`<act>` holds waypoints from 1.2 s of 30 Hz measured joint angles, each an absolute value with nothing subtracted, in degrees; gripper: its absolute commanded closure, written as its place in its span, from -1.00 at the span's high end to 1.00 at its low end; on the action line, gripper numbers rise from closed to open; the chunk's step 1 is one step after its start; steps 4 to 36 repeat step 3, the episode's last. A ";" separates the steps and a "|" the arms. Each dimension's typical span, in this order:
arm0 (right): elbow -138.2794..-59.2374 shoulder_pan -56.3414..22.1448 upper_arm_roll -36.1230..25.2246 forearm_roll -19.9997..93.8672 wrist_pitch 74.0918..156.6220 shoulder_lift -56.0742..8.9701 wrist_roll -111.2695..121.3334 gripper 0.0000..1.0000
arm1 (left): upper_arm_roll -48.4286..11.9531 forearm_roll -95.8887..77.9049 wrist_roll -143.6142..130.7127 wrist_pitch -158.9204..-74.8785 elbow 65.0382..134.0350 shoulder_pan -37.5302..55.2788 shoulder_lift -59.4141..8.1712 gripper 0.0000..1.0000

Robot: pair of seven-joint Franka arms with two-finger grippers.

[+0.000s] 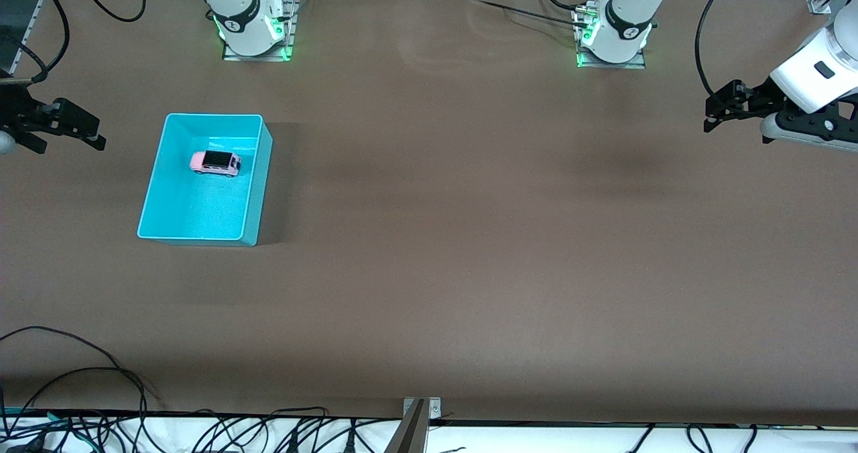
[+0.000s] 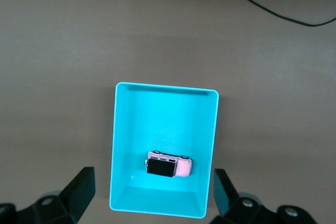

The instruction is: Wind and store pink jeep toy

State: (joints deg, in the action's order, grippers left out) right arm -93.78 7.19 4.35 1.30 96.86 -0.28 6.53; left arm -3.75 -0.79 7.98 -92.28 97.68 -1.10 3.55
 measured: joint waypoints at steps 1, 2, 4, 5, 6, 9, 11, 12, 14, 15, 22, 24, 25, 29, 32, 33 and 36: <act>-93.78 7.19 4.35 1.30 96.81 -0.28 6.53 1.00 | -3.75 -0.79 7.98 -92.28 97.68 -1.10 3.55 1.00; -93.78 7.19 4.35 1.30 96.77 -0.28 6.53 1.00 | -3.75 -0.79 7.98 -92.28 97.68 -1.10 3.55 1.00; -93.78 7.19 4.35 1.30 96.75 -0.28 6.53 1.00 | -3.75 -0.79 7.98 -92.28 97.68 -1.10 3.55 1.00; -93.78 7.19 4.35 1.30 96.75 -0.28 6.53 1.00 | -3.75 -0.79 7.98 -92.28 97.68 -1.10 3.55 1.00; -93.78 7.19 4.35 1.30 96.75 -0.28 6.53 1.00 | -3.75 -0.79 7.98 -92.28 97.68 -1.10 3.55 1.00; -93.78 7.19 4.35 1.30 96.75 -0.28 6.53 1.00 | -3.75 -0.79 7.98 -92.28 97.68 -1.10 3.55 1.00; -93.78 7.19 4.35 1.30 96.75 -0.28 6.53 1.00 | -3.75 -0.79 7.98 -92.28 97.68 -1.10 3.55 1.00; -93.78 7.19 4.35 1.30 96.75 -0.28 6.53 1.00 | -3.75 -0.79 7.98 -92.28 97.68 -1.10 3.55 1.00; -93.78 7.19 4.35 1.30 96.75 -0.28 6.53 1.00 | -3.75 -0.79 7.98 -92.28 97.68 -1.10 3.55 1.00; -93.78 7.19 4.35 1.30 96.75 -0.28 6.53 1.00 | -3.75 -0.79 7.98 -92.28 97.68 -1.10 3.55 1.00; -93.78 7.19 4.35 1.30 96.75 -0.28 6.53 1.00 | -3.75 -0.79 7.98 -92.28 97.68 -1.10 3.55 1.00; -93.78 7.19 4.35 1.30 96.75 -0.28 6.53 1.00 | -3.75 -0.79 7.98 -92.28 97.68 -1.10 3.55 1.00; -93.78 7.19 4.35 1.30 96.75 -0.28 6.53 1.00 | -3.75 -0.79 7.98 -92.28 97.68 -1.10 3.55 1.00; -93.78 7.19 4.35 1.30 96.75 -0.28 6.53 1.00 | -3.75 -0.79 7.98 -92.28 97.68 -1.10 3.55 1.00; -93.78 7.19 4.35 1.30 96.75 -0.28 6.53 1.00 | -3.75 -0.79 7.98 -92.28 97.68 -1.10 3.55 1.00; -93.78 7.19 4.35 1.30 96.75 -0.28 6.53 1.00 | -3.75 -0.79 7.98 -92.28 97.68 -1.10 3.55 1.00; -93.78 7.19 4.35 1.30 96.75 -0.28 6.53 1.00 | -3.75 -0.79 7.98 -92.28 97.68 -1.10 3.55 1.00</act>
